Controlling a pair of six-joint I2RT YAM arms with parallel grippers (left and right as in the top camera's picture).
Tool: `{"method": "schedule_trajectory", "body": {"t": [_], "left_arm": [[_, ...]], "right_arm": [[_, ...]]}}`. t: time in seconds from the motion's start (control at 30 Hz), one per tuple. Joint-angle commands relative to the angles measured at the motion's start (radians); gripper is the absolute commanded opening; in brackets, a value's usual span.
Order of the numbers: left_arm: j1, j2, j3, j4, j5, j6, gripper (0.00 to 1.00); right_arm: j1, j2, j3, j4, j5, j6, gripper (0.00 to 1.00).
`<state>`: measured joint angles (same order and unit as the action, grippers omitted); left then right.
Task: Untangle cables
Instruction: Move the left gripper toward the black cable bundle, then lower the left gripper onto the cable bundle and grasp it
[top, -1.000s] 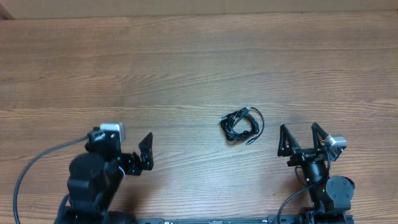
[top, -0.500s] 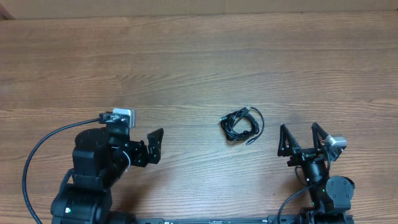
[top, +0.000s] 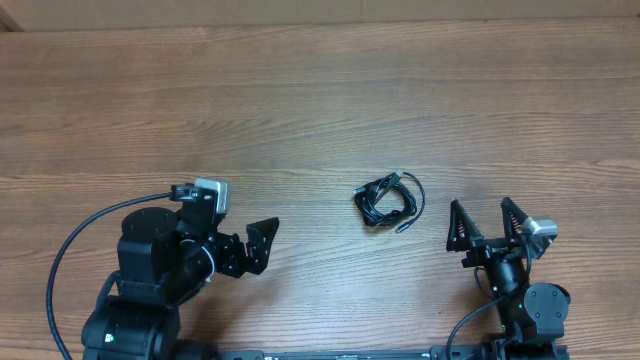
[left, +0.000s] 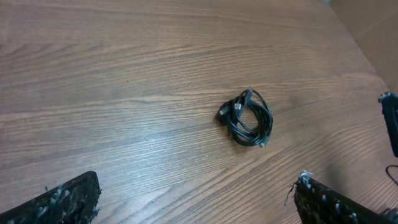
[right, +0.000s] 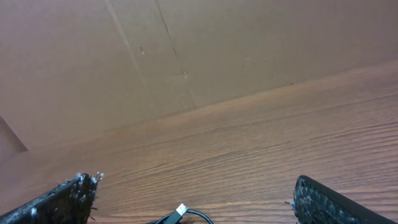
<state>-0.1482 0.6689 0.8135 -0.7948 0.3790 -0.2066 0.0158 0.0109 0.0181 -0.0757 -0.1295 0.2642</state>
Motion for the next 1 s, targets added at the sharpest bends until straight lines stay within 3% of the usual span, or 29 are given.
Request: {"method": "schedule_trajectory", "body": {"t": [0.0, 0.2, 0.5, 0.7, 0.97], "left_arm": [[0.004, -0.001, 0.026, -0.006, -0.063, -0.066, 1.0], [0.004, 0.031, 0.068, -0.027, -0.076, -0.112, 0.97], [-0.015, 0.255, 0.365, -0.255, -0.123, -0.092, 0.84], [-0.138, 0.327, 0.375, -0.237, -0.139, -0.134, 0.7], [-0.331, 0.467, 0.375, -0.105, -0.242, -0.327, 0.67]], "right_arm": [[0.006, -0.008, -0.01, 0.003, 0.006, -0.004, 1.0], [0.006, -0.008, -0.01, 0.003, 0.006, -0.004, 1.0], [0.006, -0.008, -0.01, 0.003, 0.006, -0.004, 1.0], [0.006, -0.008, -0.01, 0.003, 0.006, -0.004, 1.0], [0.006, -0.008, -0.01, 0.003, 0.006, -0.004, 1.0]]}}
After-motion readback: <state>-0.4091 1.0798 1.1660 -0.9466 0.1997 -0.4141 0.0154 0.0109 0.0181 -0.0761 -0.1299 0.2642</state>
